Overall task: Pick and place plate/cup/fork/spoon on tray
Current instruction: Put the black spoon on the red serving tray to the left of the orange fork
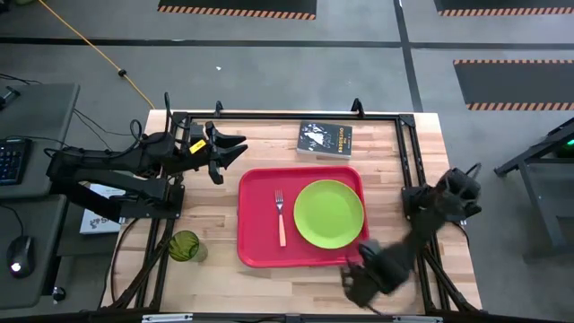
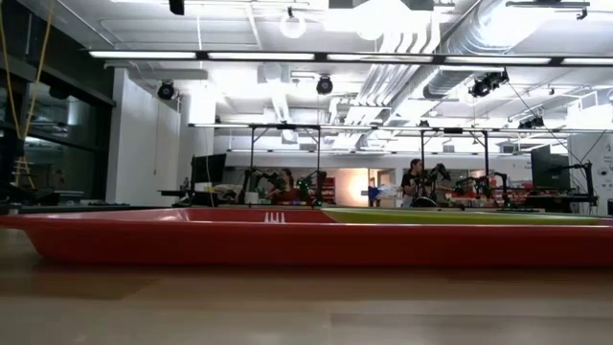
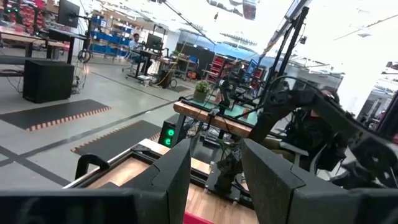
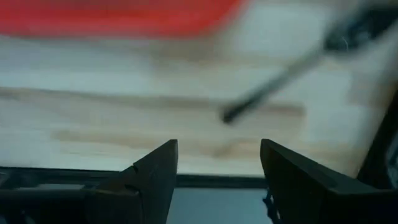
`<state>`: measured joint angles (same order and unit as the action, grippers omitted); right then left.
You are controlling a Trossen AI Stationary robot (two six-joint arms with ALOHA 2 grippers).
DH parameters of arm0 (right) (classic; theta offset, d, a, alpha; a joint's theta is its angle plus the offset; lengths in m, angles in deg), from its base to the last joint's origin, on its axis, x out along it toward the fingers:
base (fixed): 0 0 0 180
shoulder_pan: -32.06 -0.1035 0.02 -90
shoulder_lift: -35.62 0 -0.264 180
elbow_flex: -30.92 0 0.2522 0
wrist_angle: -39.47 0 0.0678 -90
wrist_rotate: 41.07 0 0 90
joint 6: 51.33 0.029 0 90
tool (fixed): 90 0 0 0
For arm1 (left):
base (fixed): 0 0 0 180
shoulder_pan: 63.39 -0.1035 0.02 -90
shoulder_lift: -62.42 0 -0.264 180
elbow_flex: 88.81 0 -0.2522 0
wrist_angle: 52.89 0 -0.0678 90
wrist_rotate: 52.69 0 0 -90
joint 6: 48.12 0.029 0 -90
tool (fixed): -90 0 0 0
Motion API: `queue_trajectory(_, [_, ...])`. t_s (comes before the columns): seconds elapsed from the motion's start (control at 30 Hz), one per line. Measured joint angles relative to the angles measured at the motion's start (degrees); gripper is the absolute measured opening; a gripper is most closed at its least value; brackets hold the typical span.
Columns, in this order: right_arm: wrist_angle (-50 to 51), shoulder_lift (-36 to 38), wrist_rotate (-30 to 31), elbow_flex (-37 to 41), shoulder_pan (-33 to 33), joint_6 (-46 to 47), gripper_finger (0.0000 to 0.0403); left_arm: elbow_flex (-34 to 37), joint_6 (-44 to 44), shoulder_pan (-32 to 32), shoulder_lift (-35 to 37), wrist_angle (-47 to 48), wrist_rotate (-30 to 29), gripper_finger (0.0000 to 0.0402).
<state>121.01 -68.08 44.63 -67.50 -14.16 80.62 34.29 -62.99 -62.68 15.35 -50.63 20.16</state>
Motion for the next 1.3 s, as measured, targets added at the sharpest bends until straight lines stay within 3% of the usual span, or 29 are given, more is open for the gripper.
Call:
queue_trajectory(0.17, [-3.63, -0.02, -8.83, 6.30, -5.34, 4.61, 0.0222, 0.00, 0.02, 0.00, -0.01, 0.00, 0.00, 0.0131])
queue_trajectory(0.5, [-7.86, -0.07, -7.62, 14.69, -6.44, 5.57, 0.0222, 0.00, 0.04, 0.01, -0.01, -0.22, -0.02, 0.0131])
queue_trajectory(0.7, [-7.98, -0.11, -4.21, 16.00, -6.33, -0.19, 0.0222, 0.00, 0.07, 0.02, 0.00, -0.44, -0.02, 0.0131])
queue_trajectory(0.8, [-8.12, -0.07, -2.17, 14.66, -6.33, -17.56, 0.0222, 0.00, 0.11, 0.02, 0.00, -0.44, -0.04, 0.0131])
queue_trajectory(0.93, [-7.18, -0.03, -5.37, 13.14, -6.30, -48.14, 0.0222, 0.00, 0.11, 0.00, -0.02, -0.42, -0.04, 0.0131])
queue_trajectory(1.07, [-6.69, -0.02, -6.57, 13.89, -6.34, -71.83, 0.0222, 0.00, 0.11, 0.00, 0.00, -0.42, -0.04, 0.0131])
queue_trajectory(1.17, [-5.77, -0.02, -8.30, 15.81, -6.31, -83.45, 0.0222, 0.00, 0.09, 0.02, 0.00, -0.42, -0.04, 0.0131])
queue_trajectory(1.3, [-5.76, -0.02, -9.27, 19.78, -6.43, -87.46, 0.0222, 0.00, 0.00, 0.02, 0.00, -0.42, -0.03, 0.0131])
